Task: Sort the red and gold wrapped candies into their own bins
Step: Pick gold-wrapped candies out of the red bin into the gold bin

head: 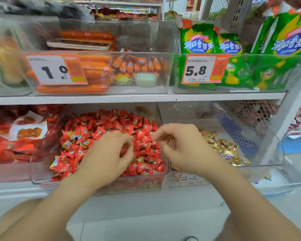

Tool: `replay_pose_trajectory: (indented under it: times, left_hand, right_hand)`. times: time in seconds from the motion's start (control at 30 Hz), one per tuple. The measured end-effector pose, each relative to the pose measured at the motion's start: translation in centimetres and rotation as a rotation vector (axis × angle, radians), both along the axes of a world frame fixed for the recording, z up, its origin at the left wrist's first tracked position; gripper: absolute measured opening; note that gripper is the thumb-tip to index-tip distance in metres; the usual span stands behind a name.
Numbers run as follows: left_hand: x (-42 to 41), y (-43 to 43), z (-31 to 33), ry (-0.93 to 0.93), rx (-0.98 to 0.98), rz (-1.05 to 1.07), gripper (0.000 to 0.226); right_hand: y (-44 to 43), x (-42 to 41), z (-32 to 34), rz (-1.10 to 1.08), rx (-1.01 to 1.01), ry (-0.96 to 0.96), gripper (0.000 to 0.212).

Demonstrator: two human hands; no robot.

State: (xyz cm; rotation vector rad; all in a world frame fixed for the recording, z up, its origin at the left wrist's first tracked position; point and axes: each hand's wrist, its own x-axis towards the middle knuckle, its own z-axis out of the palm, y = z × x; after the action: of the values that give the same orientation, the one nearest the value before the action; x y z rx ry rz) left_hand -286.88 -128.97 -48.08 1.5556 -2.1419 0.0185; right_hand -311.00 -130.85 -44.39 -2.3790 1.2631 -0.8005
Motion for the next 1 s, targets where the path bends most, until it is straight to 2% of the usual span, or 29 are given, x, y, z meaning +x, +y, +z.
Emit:
replay_pose_trajectory:
  times: [0.07, 0.17, 0.3, 0.37, 0.47, 0.57, 0.63, 0.73, 0.8, 0.93, 1.0]
  left_hand:
    - [3.6, -0.5, -1.1, 0.003, 0.144, -0.013, 0.005]
    - [6.0, -0.9, -1.8, -0.04, 0.252, -0.056, 0.018]
    - [7.1, -1.1, -1.8, -0.12, 0.263, -0.025, 0.034]
    - [7.7, -0.9, -1.8, -0.137, 0.307, -0.014, 0.035]
    - [8.3, 0.2, -1.6, -0.109, 0.244, 0.006, 0.03]
    - [8.4, 1.9, -1.3, -0.06, 0.135, 0.214, 0.023]
    - [8.3, 3.0, -1.1, -0.019, 0.163, 0.393, 0.035]
    - [8.2, 3.8, -1.0, -0.123, 0.41, 0.563, 0.061]
    - [8.0, 3.6, -1.1, -0.176, 0.508, 0.587, 0.077]
    - [7.3, 2.0, -0.5, -0.099, 0.673, 0.585, 0.115]
    - [6.8, 1.3, 0.1, -0.018, 0.74, 0.558, 0.112]
  right_hand:
    - [-0.8, 2.9, -0.9, 0.096, -0.013, 0.182, 0.033]
    - [-2.4, 5.9, -3.0, 0.113, 0.022, 0.441, 0.036]
    - [-3.7, 8.0, -3.8, 0.109, 0.115, 0.55, 0.024]
    - [-4.0, 8.4, -3.8, 0.124, 0.155, 0.544, 0.021]
    - [-4.0, 8.7, -3.4, 0.168, 0.194, 0.504, 0.026]
    - [-3.7, 8.6, -2.1, 0.14, 0.166, 0.371, 0.029]
    - [-3.4, 8.4, -1.0, 0.093, 0.151, 0.259, 0.025]
    - [-2.9, 8.8, -0.7, 0.09, 0.26, 0.108, 0.025]
    - [-2.6, 9.7, -1.2, 0.119, 0.321, 0.094, 0.028]
    - [-2.9, 11.0, -2.3, 0.15, 0.307, 0.099, 0.029]
    - [-3.0, 11.1, -2.3, 0.13, 0.263, 0.098, 0.028]
